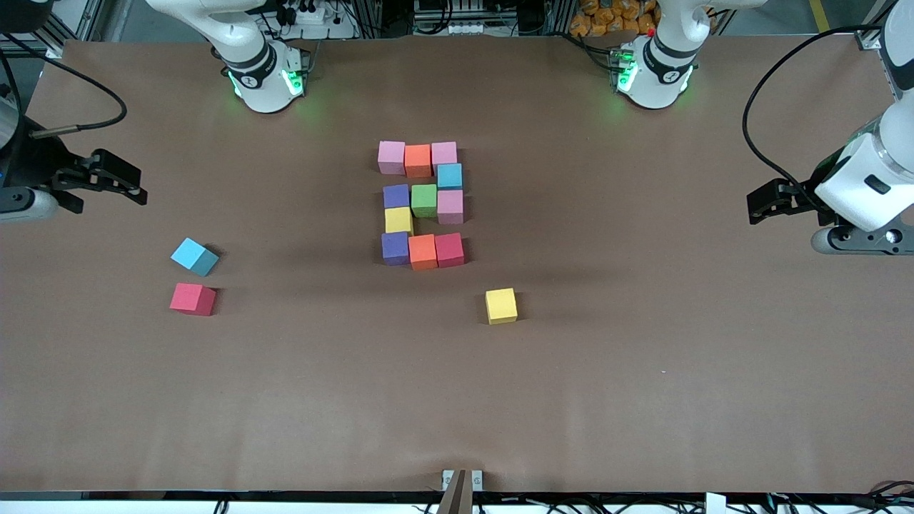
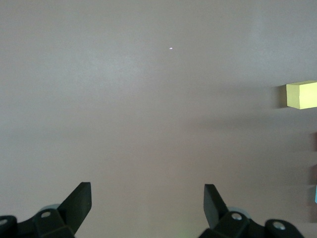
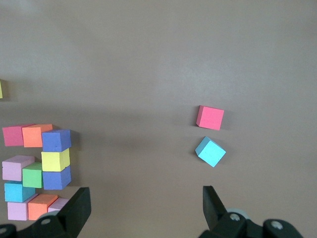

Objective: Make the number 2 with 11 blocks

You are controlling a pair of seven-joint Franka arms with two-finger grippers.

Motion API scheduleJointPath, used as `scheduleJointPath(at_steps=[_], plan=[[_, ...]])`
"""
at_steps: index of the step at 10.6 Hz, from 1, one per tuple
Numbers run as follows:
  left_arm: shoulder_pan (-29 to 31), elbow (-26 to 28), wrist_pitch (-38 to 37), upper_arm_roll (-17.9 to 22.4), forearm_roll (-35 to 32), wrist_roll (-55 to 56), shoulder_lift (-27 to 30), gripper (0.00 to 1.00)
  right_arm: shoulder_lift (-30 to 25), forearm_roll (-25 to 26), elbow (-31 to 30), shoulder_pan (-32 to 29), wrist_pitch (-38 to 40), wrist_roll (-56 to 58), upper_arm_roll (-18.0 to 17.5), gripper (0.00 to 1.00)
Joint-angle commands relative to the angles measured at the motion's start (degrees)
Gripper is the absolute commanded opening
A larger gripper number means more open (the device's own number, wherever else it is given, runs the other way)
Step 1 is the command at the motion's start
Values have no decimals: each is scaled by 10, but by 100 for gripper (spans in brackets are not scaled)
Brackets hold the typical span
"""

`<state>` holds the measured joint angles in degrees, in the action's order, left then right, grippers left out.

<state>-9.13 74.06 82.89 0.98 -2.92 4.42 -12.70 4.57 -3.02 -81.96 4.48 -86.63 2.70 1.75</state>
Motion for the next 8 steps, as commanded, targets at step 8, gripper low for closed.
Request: scheduleJointPath(at_steps=[8], plan=[[-5,12,4,4,11,-11,11,100,-18,-1,-4,3,6,-10,24,100]])
